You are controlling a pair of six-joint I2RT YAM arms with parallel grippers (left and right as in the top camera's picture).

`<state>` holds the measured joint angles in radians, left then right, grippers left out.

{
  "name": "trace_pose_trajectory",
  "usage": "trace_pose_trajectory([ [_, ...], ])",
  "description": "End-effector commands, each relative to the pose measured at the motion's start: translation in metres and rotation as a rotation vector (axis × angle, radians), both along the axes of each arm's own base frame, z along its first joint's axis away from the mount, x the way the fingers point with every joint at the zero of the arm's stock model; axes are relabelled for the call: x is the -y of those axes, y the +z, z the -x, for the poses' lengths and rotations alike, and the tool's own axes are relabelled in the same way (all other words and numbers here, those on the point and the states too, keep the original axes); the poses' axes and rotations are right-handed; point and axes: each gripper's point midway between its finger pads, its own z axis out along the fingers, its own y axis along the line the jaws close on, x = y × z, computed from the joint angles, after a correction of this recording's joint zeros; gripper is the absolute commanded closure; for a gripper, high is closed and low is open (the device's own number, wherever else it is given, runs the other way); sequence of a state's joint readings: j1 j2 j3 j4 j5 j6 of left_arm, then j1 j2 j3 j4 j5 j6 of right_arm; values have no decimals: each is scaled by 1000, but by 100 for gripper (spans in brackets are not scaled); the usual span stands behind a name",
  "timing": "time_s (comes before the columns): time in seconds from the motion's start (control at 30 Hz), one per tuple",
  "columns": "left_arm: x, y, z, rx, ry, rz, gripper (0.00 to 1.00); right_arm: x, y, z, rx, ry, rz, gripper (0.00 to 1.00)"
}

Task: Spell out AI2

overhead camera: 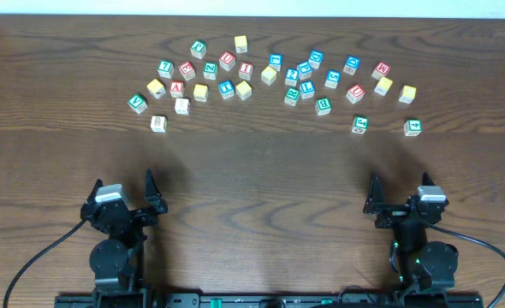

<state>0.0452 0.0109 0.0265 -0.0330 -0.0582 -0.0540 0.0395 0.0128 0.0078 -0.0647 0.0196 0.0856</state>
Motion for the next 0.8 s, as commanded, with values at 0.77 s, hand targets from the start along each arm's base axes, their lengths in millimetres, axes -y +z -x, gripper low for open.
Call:
trace_pose_trajectory([
  [0.77, -2, -13, 0, -33, 8, -8, 2, 3, 6, -1, 29, -9, 95, 1],
])
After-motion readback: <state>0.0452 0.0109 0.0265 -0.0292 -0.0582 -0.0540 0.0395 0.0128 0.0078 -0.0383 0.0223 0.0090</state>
